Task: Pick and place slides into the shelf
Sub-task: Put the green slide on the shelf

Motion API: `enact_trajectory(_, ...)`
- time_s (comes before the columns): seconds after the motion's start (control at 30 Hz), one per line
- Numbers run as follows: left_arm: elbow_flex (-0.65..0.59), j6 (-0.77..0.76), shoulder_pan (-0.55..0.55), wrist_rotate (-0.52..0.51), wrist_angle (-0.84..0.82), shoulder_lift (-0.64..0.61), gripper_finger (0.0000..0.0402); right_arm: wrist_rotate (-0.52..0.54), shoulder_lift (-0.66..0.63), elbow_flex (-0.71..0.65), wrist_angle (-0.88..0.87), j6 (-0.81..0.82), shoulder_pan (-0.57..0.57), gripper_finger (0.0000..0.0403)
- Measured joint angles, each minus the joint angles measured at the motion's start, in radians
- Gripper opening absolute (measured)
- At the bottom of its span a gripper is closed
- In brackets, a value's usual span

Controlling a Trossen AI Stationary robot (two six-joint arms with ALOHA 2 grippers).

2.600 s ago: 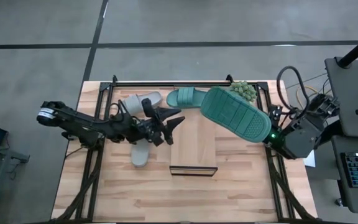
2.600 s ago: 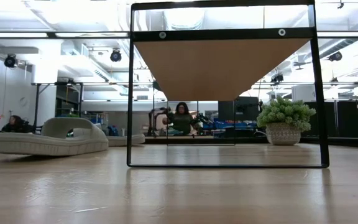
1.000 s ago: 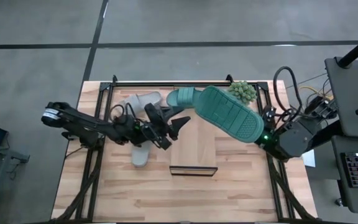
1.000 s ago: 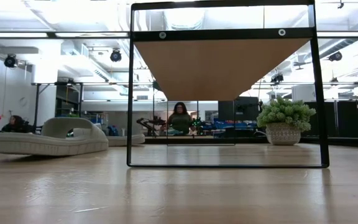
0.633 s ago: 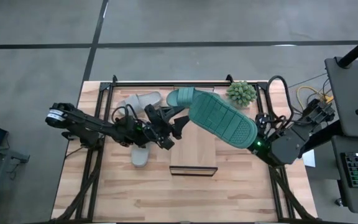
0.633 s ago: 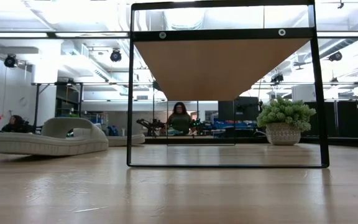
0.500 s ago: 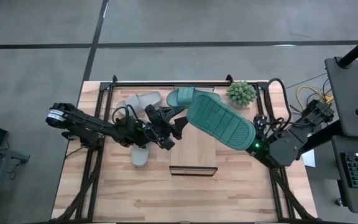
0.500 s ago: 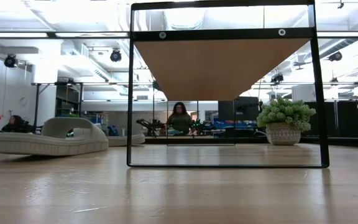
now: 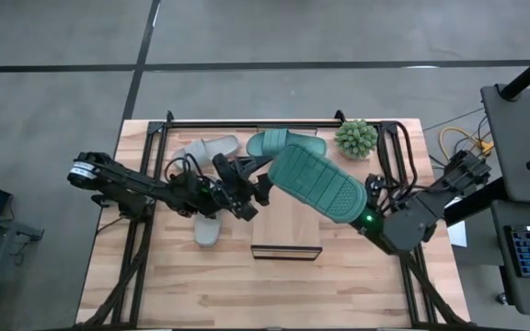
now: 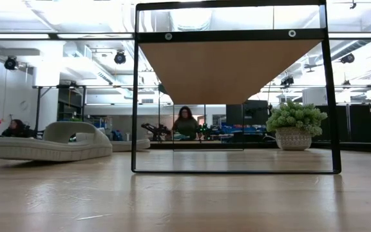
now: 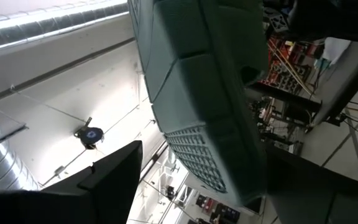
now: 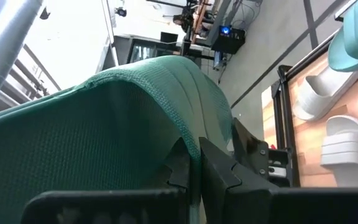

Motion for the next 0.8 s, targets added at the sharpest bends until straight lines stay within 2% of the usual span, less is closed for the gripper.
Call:
enact_trajectory(0.37,0.0,-0.053,0.0,0.04,0.0,0.001,0.0291,-0.05,0.03,0.0,0.011,0.076,-0.004,0.0009)
enact_trajectory(0.47,0.0,-0.054,0.0,0.04,0.0,0.001,0.028,-0.046,0.029,0.0,0.019,0.063,-0.006,0.0009)
enact_trajectory(0.6,0.0,-0.053,-0.004,0.04,0.0,0.001,0.0236,-0.045,0.024,0.0,0.023,0.046,-0.006,0.0008)
enact_trajectory(0.8,0.0,-0.055,-0.005,0.038,0.003,0.0,0.0134,-0.052,0.025,0.0,0.027,0.056,-0.006,0.0008)
